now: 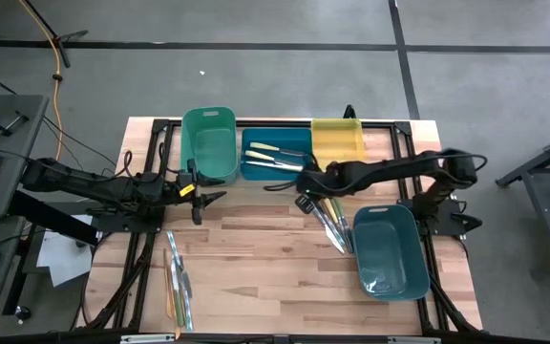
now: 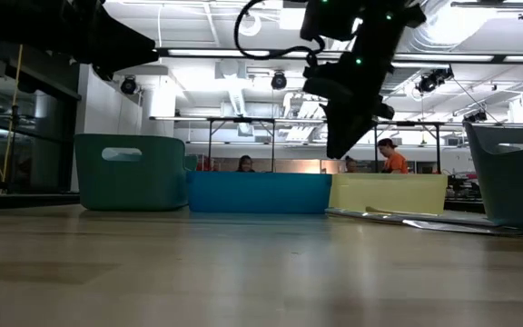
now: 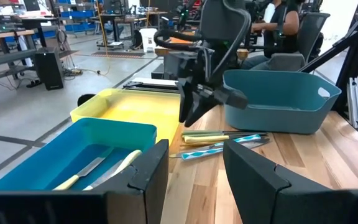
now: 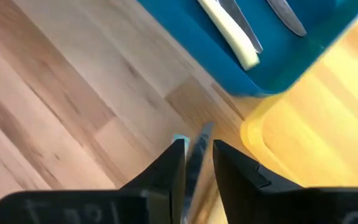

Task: Sort silverware by color (type)
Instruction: Put the yellow knife into the blue bin

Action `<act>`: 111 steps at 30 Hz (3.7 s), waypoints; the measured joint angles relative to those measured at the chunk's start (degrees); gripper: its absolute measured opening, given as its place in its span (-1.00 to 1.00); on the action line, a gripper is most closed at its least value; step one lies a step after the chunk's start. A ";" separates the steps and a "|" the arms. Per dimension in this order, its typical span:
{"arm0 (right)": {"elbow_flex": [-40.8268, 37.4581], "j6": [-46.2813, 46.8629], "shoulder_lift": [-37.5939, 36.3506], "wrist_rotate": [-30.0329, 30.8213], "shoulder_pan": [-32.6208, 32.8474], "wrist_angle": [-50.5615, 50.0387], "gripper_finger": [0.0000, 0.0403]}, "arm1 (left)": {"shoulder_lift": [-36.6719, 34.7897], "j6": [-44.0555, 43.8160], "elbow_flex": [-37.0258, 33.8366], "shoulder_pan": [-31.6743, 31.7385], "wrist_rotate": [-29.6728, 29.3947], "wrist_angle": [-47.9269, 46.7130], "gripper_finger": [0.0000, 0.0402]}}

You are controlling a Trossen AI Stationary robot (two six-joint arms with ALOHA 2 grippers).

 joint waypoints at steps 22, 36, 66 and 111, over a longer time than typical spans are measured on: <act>1.53 11.07 8.84 0.20 2.95 -17.53 -0.97 | 0.02 -0.57 0.00 0.00 0.04 -1.50 -0.28; 1.44 7.04 13.80 -2.71 2.40 -17.75 -1.00 | 0.02 -0.56 0.00 0.00 0.07 -1.52 -0.28; 1.44 5.90 13.80 -3.60 5.90 -8.49 -1.00 | 0.02 -0.61 0.00 0.00 0.09 -1.51 -0.28; 5.18 -1.92 13.52 -6.57 1.64 -4.92 -0.23 | 0.02 -2.14 0.00 0.00 0.62 -1.98 -0.28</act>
